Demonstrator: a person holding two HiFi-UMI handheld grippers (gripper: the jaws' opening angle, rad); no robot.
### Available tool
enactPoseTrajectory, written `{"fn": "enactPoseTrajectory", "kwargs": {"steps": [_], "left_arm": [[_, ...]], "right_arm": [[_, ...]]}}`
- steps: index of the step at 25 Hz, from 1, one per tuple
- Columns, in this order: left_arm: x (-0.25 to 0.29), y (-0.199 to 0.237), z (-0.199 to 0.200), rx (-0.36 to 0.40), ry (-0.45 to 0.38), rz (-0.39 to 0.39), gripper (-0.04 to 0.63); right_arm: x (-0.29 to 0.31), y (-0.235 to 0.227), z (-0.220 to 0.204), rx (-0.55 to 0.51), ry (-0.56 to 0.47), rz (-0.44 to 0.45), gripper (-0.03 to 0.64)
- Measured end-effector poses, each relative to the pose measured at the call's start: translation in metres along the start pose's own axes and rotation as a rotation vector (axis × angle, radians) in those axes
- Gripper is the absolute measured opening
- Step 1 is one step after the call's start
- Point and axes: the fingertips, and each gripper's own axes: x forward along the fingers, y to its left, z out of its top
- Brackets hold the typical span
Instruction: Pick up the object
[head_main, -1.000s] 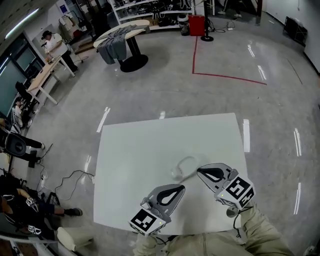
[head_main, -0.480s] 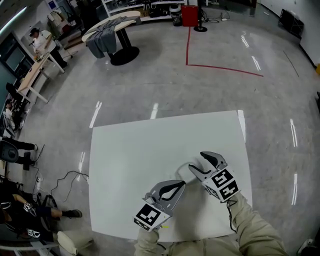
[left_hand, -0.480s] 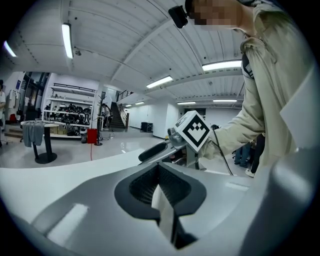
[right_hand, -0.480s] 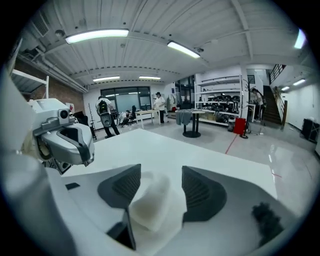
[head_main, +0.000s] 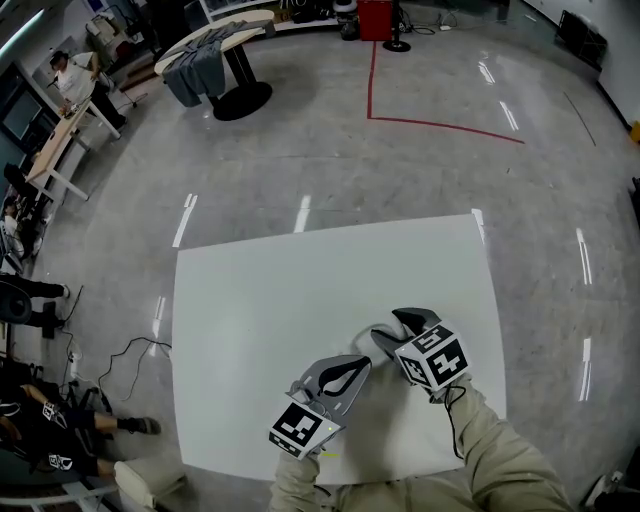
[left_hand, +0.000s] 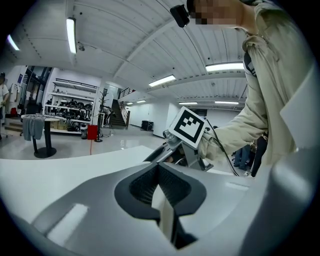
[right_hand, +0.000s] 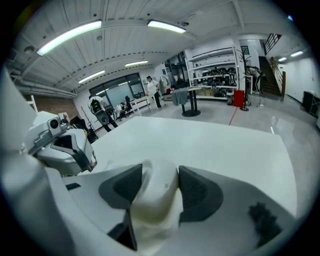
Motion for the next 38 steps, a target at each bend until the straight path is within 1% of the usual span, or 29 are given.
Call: {"fn": "enactPoseTrajectory", "kwargs": {"steps": [5,8,11,14,19,24,28,29,31,34,38], "left_arm": [[-0.002,0.002,-0.003,-0.008,0.008,0.004,0.005],[-0.001,0.004,-0.002,0.012,0.014,0.011,0.006],[-0.004,0.006,0.001,-0.006,0.019,0.033,0.006],[-0.011,0.008,0.002,0.000,0.015,0.050,0.006],[-0.020,0.010,0.012,0.037,-0.011,0.073,0.006],[-0.034,-0.007,0.037,0.074,-0.058,0.099,0.008],[-0.042,-0.024,0.066,0.110,-0.083,0.140,0.008],[-0.045,-0.029,0.073,0.113,-0.092,0.156,0.008],[-0.053,-0.041,0.086,0.094,-0.107,0.194,0.008],[-0.066,-0.056,0.095,0.111,-0.109,0.226,0.008],[-0.075,-0.072,0.098,0.143,-0.108,0.241,0.008]], "right_arm": [[-0.002,0.001,0.000,0.029,0.002,-0.025,0.228],[-0.006,0.000,0.002,0.040,-0.013,-0.036,0.224],[-0.012,0.001,0.007,0.002,-0.036,-0.056,0.222],[-0.022,0.005,0.019,-0.053,-0.074,-0.081,0.222],[-0.051,0.006,0.050,-0.095,-0.172,-0.100,0.222],[-0.092,0.020,0.074,-0.152,-0.274,-0.105,0.222],[-0.122,0.026,0.085,-0.191,-0.348,-0.096,0.222],[-0.130,0.027,0.086,-0.200,-0.363,-0.095,0.222],[-0.146,0.031,0.086,-0.217,-0.387,-0.091,0.222],[-0.167,0.037,0.086,-0.238,-0.427,-0.091,0.222],[-0.188,0.047,0.084,-0.254,-0.473,-0.094,0.222]]}}
